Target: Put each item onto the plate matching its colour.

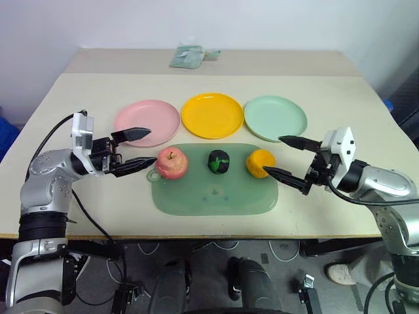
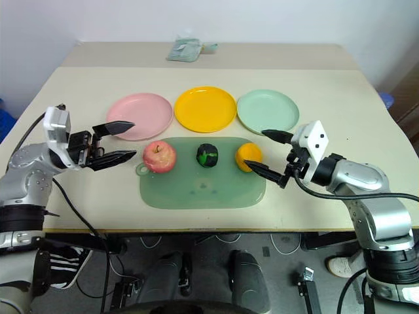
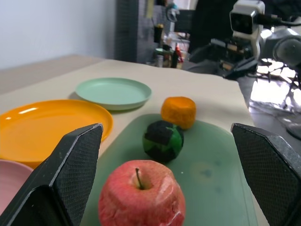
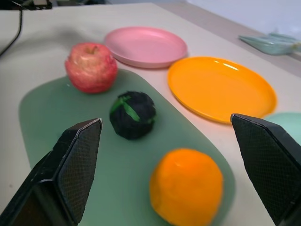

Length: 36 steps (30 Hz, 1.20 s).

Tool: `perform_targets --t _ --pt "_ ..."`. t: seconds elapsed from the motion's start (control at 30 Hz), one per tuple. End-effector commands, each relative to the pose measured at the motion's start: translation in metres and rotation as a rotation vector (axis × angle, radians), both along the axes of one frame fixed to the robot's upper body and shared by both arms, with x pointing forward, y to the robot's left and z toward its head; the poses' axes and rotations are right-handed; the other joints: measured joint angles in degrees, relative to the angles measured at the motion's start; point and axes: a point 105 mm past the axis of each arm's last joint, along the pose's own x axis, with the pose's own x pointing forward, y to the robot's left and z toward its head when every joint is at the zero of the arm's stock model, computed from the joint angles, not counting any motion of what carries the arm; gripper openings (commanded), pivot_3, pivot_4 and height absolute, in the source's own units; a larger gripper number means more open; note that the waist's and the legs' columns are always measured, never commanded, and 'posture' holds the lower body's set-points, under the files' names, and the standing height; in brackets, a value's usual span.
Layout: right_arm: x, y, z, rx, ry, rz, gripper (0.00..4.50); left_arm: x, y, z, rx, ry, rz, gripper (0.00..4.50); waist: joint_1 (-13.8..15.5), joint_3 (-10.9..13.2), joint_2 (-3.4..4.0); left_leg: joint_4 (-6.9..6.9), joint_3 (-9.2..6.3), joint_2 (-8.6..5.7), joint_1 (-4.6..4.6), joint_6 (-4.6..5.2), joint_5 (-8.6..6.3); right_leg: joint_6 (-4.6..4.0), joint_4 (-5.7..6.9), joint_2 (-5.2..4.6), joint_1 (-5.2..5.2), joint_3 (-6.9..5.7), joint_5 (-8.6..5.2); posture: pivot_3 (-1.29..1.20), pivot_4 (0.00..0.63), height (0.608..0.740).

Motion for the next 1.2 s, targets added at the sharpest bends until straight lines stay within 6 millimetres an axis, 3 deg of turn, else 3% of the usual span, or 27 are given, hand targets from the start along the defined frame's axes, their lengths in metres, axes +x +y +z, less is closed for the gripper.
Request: perform_targets --t 0.03,0.23,0.43,0.8,0.97,1.2 --pt "-0.008 0.012 0.018 0.040 -0.009 0.056 4.47 0.001 0.014 0.025 -0.051 -0.015 0.017 4.50 0.0 0.0 -0.01 0.01 -0.01 0.00 -0.02 0.00 0.00 0.00 0.00 0.00 0.00 0.00 0.00 0.00 0.150 0.740" --pt "-0.011 0.028 0.031 0.064 -0.016 0.102 4.47 0.008 0.000 0.016 0.019 -0.005 -0.031 4.50 0.0 0.0 -0.01 0.01 -0.01 -0.01 -0.01 0.00 0.00 0.00 0.00 0.00 0.01 -0.01 0.00 0.00 0.150 0.740" --pt "-0.020 0.040 0.035 0.061 -0.012 0.137 4.47 0.018 -0.010 0.020 0.021 -0.038 -0.056 4.50 0.0 0.0 -0.02 0.01 -0.02 -0.02 -0.04 0.00 0.00 0.03 -0.01 0.01 0.00 -0.02 0.02 0.00 0.150 0.740" --pt "-0.040 0.044 0.030 0.034 0.031 0.206 4.47 0.035 -0.024 -0.011 0.170 0.005 -0.064 4.50 0.2 0.0 -0.03 0.01 -0.03 -0.02 -0.05 0.00 0.00 0.06 -0.01 0.01 0.00 -0.02 0.04 0.00 0.150 0.740" --pt "-0.039 0.044 0.033 0.038 -0.016 0.200 4.47 0.037 -0.031 -0.031 0.272 0.015 -0.096 4.50 -0.1 0.0 -0.04 0.03 -0.02 -0.03 -0.04 0.00 0.00 0.05 -0.01 0.01 0.00 -0.01 0.03 0.00 0.150 0.740" --pt "-0.039 0.043 0.030 0.035 -0.018 0.194 4.47 0.041 -0.041 -0.045 0.312 -0.002 -0.100 4.50 0.0 0.0 -0.04 0.03 -0.02 -0.02 -0.05 0.00 0.00 0.07 0.00 0.01 -0.02 -0.02 0.05 0.00 0.150 0.740"
